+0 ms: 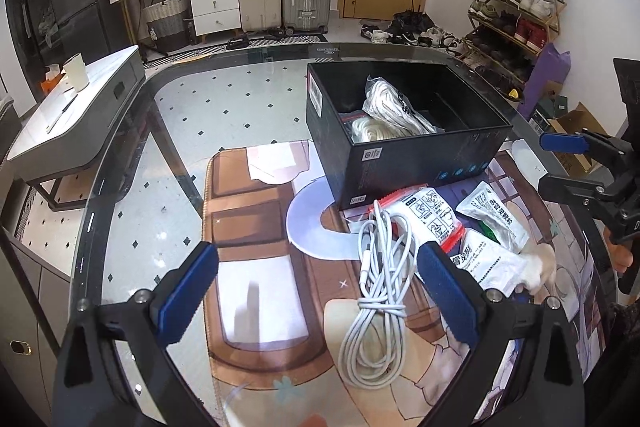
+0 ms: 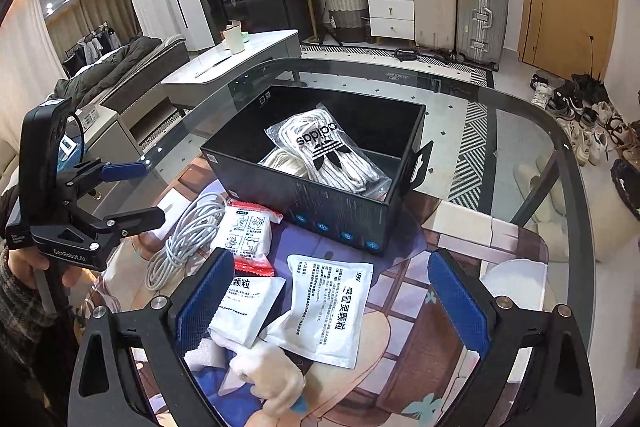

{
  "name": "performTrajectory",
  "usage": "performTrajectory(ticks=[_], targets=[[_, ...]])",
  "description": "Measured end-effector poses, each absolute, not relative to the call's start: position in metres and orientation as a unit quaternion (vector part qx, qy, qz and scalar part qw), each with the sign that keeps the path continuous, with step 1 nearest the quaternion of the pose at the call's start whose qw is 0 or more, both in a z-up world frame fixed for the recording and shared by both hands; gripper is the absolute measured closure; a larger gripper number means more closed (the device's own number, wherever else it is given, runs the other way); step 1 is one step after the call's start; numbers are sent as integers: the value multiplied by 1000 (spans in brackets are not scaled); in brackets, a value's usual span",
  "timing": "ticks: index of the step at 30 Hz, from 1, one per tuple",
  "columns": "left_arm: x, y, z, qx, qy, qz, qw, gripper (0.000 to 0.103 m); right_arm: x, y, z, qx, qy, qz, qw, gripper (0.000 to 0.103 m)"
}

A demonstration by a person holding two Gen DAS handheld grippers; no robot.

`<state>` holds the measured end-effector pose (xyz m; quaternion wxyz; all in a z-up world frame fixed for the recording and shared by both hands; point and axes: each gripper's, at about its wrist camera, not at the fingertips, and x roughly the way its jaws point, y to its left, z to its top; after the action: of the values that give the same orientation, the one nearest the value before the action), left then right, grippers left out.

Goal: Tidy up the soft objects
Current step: 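Withdraw both tools from the box back toward the remaining items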

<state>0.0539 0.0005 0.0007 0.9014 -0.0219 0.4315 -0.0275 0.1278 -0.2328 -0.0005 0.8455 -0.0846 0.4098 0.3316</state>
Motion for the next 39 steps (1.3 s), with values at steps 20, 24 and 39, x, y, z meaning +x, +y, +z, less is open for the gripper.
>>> performTrajectory(ticks=[20, 24, 39], targets=[[52, -7, -15, -21, 454, -48, 889, 3, 123, -227, -22, -101, 443, 335, 826, 4], [53, -11, -20, -11, 460, -48, 886, 3, 124, -225, -27, -107, 449, 331, 823, 4], [57, -18, -35, 3, 480, -54, 876, 3, 133, -216, -49, -110, 492, 308, 807, 4]])
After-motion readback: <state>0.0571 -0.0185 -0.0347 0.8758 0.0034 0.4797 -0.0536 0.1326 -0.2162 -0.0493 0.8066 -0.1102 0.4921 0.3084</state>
